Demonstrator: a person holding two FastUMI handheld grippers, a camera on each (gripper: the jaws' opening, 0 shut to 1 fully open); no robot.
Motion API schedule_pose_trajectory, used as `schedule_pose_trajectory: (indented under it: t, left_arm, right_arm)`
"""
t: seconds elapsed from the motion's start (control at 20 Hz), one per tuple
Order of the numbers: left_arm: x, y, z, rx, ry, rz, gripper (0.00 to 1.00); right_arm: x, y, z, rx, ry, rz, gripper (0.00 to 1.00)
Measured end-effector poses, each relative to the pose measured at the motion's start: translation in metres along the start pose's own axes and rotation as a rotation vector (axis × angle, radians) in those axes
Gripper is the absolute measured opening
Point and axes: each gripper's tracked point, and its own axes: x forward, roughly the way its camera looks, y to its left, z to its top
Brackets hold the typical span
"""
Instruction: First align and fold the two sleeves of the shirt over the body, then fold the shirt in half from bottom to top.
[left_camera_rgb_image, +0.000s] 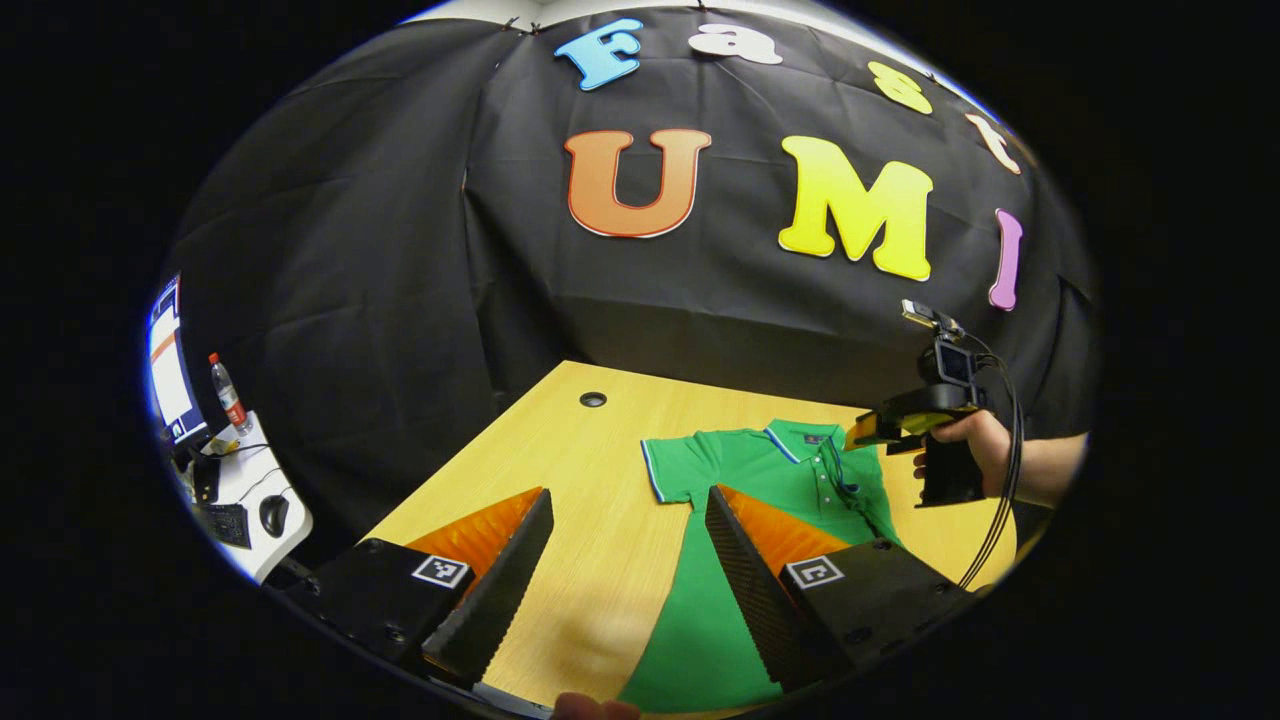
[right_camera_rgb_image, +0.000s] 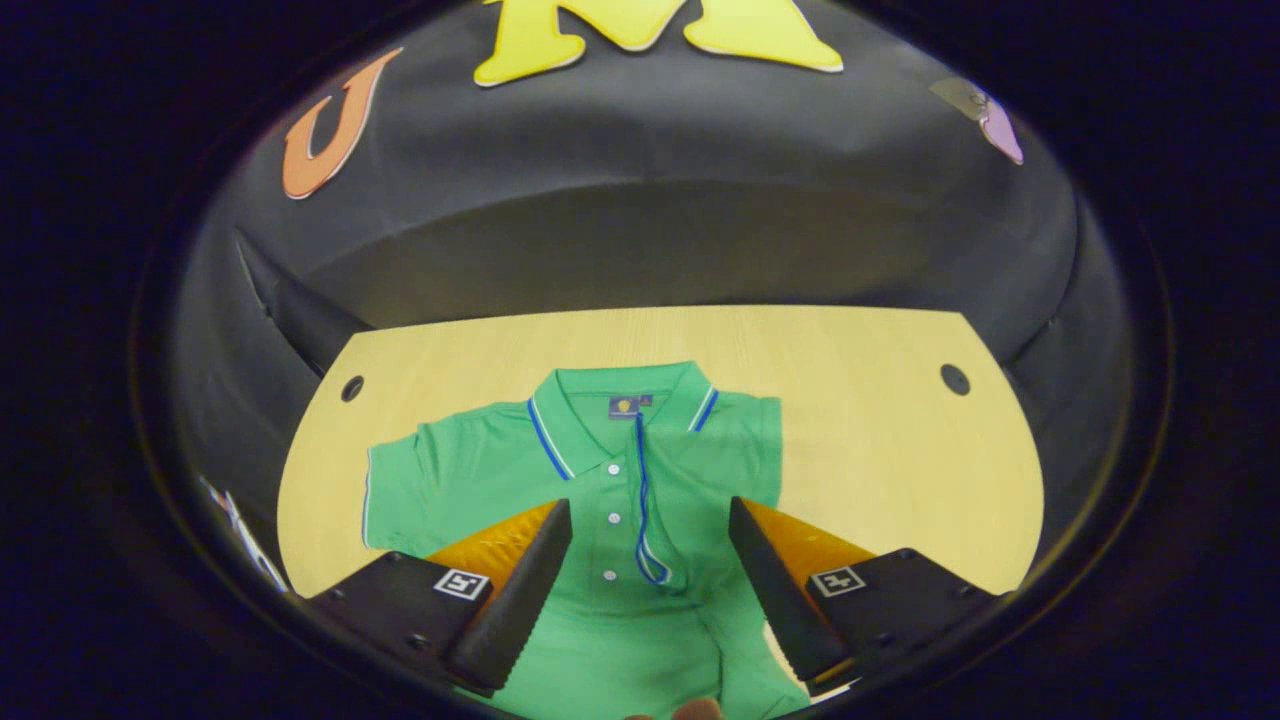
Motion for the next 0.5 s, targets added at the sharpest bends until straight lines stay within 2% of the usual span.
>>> schedule_pose_trajectory:
  t: [0.15, 0.2, 0.3, 0.4, 0.5]
  left_arm:
    - [0.012, -0.006, 0.010, -0.030, -0.003, -0.050, 0.99]
    - [0.021, -0.011, 0.013, -0.044, 0.003, -0.076, 0.99]
    - [0.033, -0.018, 0.010, -0.076, 0.037, -0.133, 0.99]
    - [0.050, -0.023, 0.002, -0.102, 0.086, -0.190, 0.99]
    - [0.067, -0.029, -0.015, -0.107, 0.204, -0.267, 0.99]
  right_arm:
    - [-0.046, -0.012, -0.005, -0.073, -0.068, 0.008, 0.94]
    - [-0.063, -0.016, -0.006, -0.096, -0.095, 0.012, 1.00]
    - [-0.101, -0.024, -0.012, -0.133, -0.138, 0.026, 1.00]
    - [-0.136, -0.036, -0.020, -0.160, -0.178, 0.035, 1.00]
    - [-0.172, -0.051, -0.029, -0.190, -0.212, 0.036, 1.00]
